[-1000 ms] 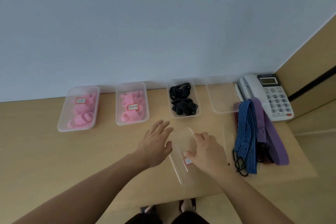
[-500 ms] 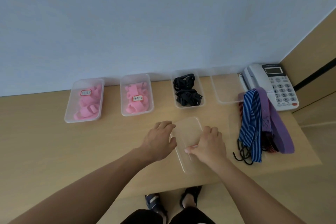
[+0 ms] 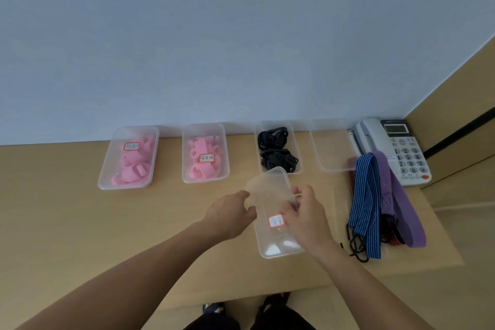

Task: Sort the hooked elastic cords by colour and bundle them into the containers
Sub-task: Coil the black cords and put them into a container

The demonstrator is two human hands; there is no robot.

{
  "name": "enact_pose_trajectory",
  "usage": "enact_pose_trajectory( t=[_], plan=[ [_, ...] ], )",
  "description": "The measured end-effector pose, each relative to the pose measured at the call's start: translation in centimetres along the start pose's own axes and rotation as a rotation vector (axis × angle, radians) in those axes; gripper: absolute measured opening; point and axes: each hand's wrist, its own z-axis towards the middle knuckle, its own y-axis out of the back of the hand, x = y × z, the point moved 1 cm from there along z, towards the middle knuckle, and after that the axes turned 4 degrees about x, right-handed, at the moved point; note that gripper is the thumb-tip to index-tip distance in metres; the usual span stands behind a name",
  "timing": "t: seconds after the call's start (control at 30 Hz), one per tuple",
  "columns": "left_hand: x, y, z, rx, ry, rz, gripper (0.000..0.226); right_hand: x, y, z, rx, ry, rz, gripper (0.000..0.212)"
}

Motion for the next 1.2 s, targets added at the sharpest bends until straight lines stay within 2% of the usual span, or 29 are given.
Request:
enact_pose_trajectory(
  t=[0.13,0.23,0.37,0.57,0.93,1.07,1.2],
  plan=[
    [-1.6,2.1,0.9,-0.097,-0.042,-0.194,0.057,2.0,1.0,1.3,-0.083,0.031,0.219,0.027],
    [-2.8,4.0,2.9,-0.188,-0.034,-0.277,0.051,3.0,2.2,3.5,-0.114,0.024,0.286,0.032],
    [-4.2,6.0,6.2,-0.251,0.036,-0.333,0.039,2.8,3.9,8.2,-0.116,-0.003,0.124,0.032],
    [-5.8,6.6,10.5,-0.269,0.149,-0.270,0.037,2.2,5.4,15.1,-0.062,-0.035,-0.072,0.023],
    [-6.0,5.9,13.1,-0.287,0.298,-0.209,0.030,0.4,5.0,19.1,0.018,-0.023,-0.189,0.025],
    [-5.7,5.6,13.4,-0.272,0.324,-0.275,0.028,0.2,5.1,19.3,-0.023,-0.017,-0.240,0.025],
    [-5.5,5.5,13.8,-0.256,0.353,-0.384,0.011,0.0,5.4,19.6,-0.033,-0.025,-0.301,0.019]
  ],
)
